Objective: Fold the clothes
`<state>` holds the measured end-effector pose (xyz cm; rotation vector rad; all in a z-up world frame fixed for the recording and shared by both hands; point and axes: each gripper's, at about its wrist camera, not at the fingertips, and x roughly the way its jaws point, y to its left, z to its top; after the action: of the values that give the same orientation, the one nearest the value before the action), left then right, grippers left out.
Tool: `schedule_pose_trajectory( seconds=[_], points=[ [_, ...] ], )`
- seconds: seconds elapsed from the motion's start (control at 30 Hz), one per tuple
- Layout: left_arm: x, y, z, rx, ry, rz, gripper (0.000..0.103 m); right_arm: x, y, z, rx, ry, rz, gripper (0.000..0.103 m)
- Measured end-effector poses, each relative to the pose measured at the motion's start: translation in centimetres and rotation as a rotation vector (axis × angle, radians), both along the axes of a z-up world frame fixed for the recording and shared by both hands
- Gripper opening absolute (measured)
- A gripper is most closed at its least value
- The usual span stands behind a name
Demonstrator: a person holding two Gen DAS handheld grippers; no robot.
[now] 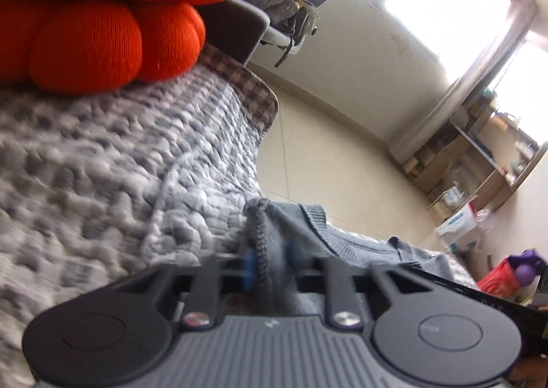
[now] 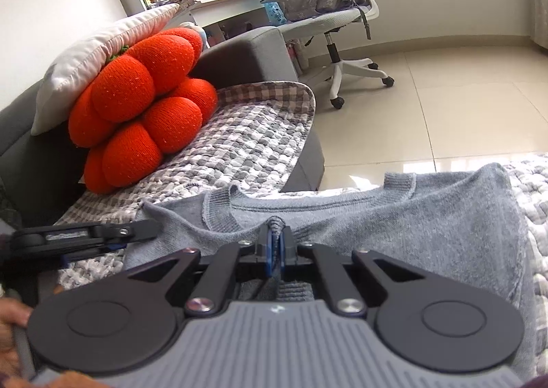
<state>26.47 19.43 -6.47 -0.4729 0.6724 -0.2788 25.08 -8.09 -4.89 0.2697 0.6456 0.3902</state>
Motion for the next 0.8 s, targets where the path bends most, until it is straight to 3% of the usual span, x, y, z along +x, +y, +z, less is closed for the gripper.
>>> schedule_pose_trajectory(
  seconds=[0.13,0.33,0.4,0.43,0.63,0.67,0.7,0.8],
  points=[
    [-0.9,-0.7,0.2,0.05,-0.054,0.074,0.005,0.3,0.3,-0.3,-0.031,-0.005,-0.014,0.004],
    [-1.0,-1.7,0.0,0.121,-0.043,0.07,0.01,0.3,1.0,-0.6,-0.096,-0.024,-0.015,0.005],
    [-1.2,-1.6,0.1,0.121,-0.037,0.078,0.016,0.0,1.2,-0.6,-0.111,-0.028,-0.011,0.011],
    [-1.3,-1.5,0.2,0.121,-0.032,0.085,0.024,0.0,1.2,-0.4,-0.11,-0.027,-0.013,0.014],
    [-2.7,-1.8,1.0,0.15,-0.027,0.09,0.049,-0.5,1.3,0.3,-0.096,-0.008,-0.026,0.018],
    [-3.1,-1.8,1.2,0.157,-0.024,0.089,0.052,-0.6,1.4,0.5,-0.094,-0.008,-0.029,0.026],
    [-3.5,-1.8,1.3,0.16,-0.021,0.088,0.053,-0.8,1.4,0.7,-0.093,-0.01,-0.032,0.042],
    [-4.8,-1.8,1.6,0.165,-0.007,0.076,0.056,-1.3,1.5,1.4,-0.092,-0.009,-0.049,0.045]
  ],
)
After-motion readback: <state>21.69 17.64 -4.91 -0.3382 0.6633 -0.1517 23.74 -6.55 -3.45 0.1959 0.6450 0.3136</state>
